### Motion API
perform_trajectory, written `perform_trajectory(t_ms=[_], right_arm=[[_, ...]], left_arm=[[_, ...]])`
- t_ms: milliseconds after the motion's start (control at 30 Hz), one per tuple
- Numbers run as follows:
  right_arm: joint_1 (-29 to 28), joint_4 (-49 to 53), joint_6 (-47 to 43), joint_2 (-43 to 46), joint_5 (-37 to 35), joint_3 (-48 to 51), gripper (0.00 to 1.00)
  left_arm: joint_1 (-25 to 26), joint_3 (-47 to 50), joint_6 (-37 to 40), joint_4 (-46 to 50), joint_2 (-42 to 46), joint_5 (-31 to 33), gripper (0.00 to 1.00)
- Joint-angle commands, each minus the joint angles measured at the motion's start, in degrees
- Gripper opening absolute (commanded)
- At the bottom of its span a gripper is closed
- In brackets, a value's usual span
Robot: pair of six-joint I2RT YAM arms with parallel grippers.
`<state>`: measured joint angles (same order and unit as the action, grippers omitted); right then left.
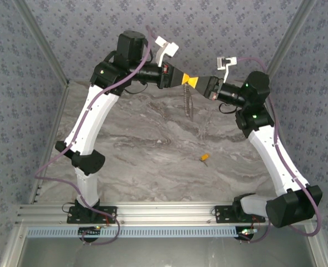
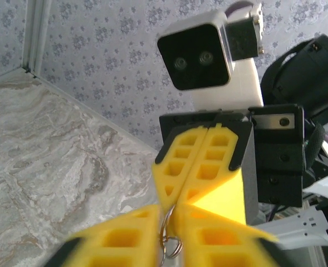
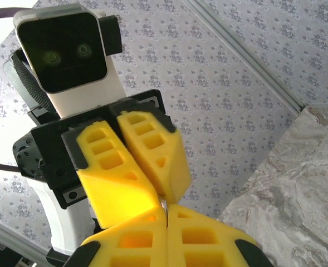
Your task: Put the keys on the keyring
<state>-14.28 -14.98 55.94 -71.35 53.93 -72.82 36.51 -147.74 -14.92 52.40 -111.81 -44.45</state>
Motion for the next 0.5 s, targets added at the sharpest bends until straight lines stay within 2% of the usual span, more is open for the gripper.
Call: perform_trajectory(t_ms=[0,100,267,367,467], right_arm=[[0.7,-1.7,1.1,1.6,-2.5,1.6,0.00],[1.2,-4.7,3.5,2.3,-4.8,2.7,0.00],[1.1,-7.4,5.5,4.5,-12.8,4.0,0.00],[0.9,-10.1,7.4,5.4,-16.9,6.9,0.00],[0.7,-11.5,8.9,5.9,-19.8,7.2,0.00]], left_arm=[[0.3,-2.2,-3.1,-3.2,1.4,4.8,0.36],[0.3,-1.7,-7.7,-5.9,2.5,9.1,0.46],[1.2,2.8,-15.6,-12.8,5.2,13.0,0.49],[2.0,9.5,-19.4,-19.0,8.4,15.2,0.51],[2.2,20.0,-24.4,-28.4,12.6,16.0,0.48]])
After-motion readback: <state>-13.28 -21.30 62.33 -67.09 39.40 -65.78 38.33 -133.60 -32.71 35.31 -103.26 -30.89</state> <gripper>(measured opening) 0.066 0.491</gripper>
